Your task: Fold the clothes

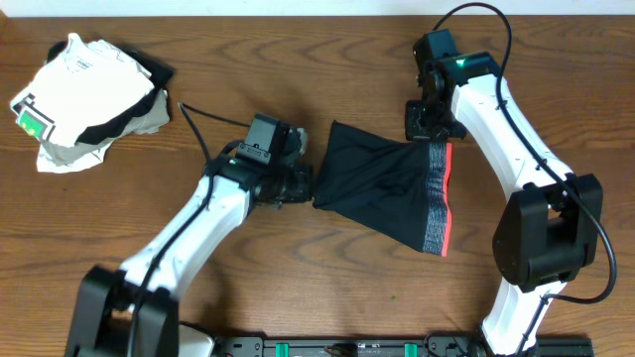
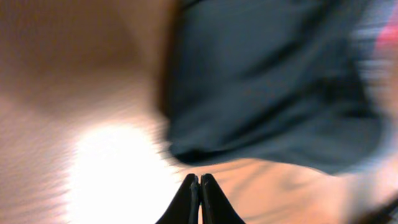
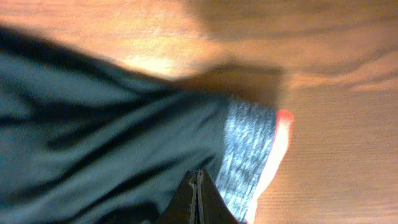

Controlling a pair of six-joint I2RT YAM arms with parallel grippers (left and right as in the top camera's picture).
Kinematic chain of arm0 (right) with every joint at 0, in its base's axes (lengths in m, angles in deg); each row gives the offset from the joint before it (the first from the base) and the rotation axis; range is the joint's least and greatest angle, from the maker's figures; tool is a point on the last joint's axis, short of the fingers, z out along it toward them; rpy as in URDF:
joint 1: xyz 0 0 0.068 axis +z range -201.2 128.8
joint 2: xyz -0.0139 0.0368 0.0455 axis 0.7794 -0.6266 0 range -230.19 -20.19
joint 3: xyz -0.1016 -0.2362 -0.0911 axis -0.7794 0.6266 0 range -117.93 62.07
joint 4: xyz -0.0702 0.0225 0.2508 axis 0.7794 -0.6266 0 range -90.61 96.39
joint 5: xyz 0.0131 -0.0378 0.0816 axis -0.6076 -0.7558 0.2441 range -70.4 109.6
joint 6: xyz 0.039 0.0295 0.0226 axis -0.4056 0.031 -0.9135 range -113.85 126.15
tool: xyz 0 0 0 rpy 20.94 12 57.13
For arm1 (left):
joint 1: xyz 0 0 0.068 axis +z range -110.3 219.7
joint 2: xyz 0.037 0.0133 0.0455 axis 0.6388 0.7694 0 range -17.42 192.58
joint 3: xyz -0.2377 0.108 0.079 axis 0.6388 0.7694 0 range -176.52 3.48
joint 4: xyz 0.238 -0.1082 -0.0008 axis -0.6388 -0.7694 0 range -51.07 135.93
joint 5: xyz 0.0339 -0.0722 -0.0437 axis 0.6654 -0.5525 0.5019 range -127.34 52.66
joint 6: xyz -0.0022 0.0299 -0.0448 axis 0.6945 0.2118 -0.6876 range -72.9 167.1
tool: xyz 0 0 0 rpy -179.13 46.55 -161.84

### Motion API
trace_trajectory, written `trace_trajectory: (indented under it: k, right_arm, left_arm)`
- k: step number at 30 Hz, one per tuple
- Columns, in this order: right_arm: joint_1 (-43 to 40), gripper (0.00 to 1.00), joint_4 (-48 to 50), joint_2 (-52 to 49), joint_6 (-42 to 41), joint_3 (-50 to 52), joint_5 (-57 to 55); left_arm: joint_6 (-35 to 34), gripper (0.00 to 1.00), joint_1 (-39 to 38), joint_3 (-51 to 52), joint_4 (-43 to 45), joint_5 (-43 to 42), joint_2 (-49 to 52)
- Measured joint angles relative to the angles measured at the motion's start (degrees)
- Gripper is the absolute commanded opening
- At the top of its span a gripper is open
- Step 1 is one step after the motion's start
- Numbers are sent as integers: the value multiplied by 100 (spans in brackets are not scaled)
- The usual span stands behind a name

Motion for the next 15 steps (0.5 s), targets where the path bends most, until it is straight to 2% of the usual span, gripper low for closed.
trace_trajectory:
  k: [4, 9, 15]
  right_arm:
    - [2, 1, -684, 0, 4, -20, 658]
    - [42, 1, -1519, 0, 15, -20, 1191]
    - [472, 1, -1646, 0, -68, 2, 1394]
  left_arm:
    - [22, 6, -402, -96, 334, -212, -212]
    - [13, 6, -704, -98, 752, -317, 205]
    - [-37, 6, -717, -98, 1375, -586, 831]
